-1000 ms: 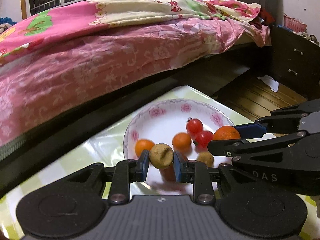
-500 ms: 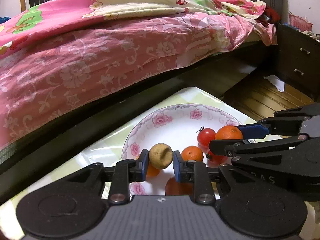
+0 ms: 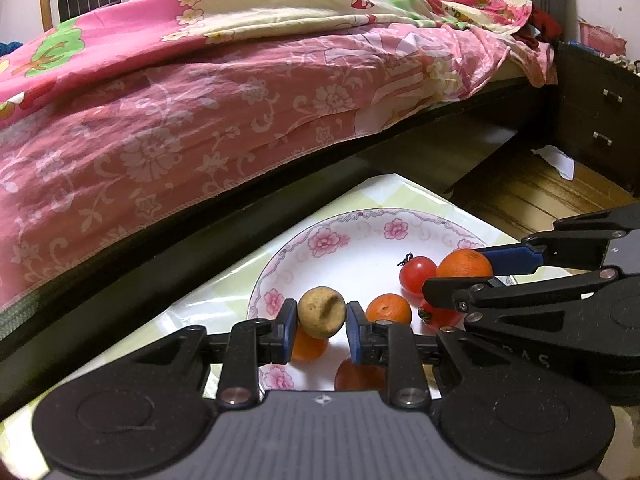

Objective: Organize fruits
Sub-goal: 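Lower both fruits into the plate and open both tools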

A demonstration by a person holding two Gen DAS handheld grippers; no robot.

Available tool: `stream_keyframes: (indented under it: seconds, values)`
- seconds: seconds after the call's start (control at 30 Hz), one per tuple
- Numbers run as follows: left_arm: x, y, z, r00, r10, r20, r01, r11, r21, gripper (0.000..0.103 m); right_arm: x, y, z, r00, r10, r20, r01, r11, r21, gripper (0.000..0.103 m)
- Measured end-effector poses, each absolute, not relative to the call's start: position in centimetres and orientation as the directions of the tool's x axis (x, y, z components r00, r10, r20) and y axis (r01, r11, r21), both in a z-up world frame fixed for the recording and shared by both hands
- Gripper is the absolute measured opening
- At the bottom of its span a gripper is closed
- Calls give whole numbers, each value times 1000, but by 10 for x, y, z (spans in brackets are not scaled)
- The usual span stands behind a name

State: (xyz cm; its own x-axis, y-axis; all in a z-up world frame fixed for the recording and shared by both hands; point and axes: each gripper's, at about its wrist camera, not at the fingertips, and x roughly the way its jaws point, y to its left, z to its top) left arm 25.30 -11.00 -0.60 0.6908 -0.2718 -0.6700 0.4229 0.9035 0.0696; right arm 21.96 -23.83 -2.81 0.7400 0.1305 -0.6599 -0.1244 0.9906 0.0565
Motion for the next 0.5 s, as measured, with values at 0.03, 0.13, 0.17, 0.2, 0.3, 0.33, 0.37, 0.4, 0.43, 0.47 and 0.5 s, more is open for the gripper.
stream_keyframes:
  seconds: [0.03,0.13,0.17,0.2,0.3,0.33,0.37,0.4,0.43,0.47,0.5]
  values:
    - [252,-110,-6,691,-271,-670,423,903,71,33,219,-238,-28,740,130,-660,-123,991,56,32]
    - [252,-110,-6,692,-271,-669,423,903,71,34,219,-239,-29,739,128,-662,-121,991,56,33]
    - [251,-110,-6,692,-272,-669,423,904,70,34,219,-239,-29,739,126,-662,-120,991,54,33]
    - [251,-111,-5,693,-272,-668,423,904,71,34,219,-239,-29,740,126,-661,-120,991,55,33]
    - [250,-112,-5,694,-269,-667,423,903,76,34,218,-240,-29,741,124,-660,-115,992,57,34]
    - [250,-112,-4,695,-269,-667,423,903,77,34,218,-241,-29,742,124,-659,-115,992,57,34]
    - [250,-112,-4,695,-268,-668,423,903,78,34,218,-241,-29,742,124,-659,-114,992,58,34]
    - [249,-112,-4,694,-268,-668,423,903,78,34,218,-241,-29,741,123,-660,-113,992,59,34]
    - [249,-112,-4,694,-267,-668,424,902,79,34,217,-241,-29,742,124,-659,-113,992,60,35]
    - [249,-112,-4,694,-267,-668,424,902,80,34,217,-242,-29,742,124,-659,-113,992,60,35]
    - [248,-112,-4,695,-267,-668,424,902,81,34,217,-242,-29,742,124,-659,-113,992,59,35]
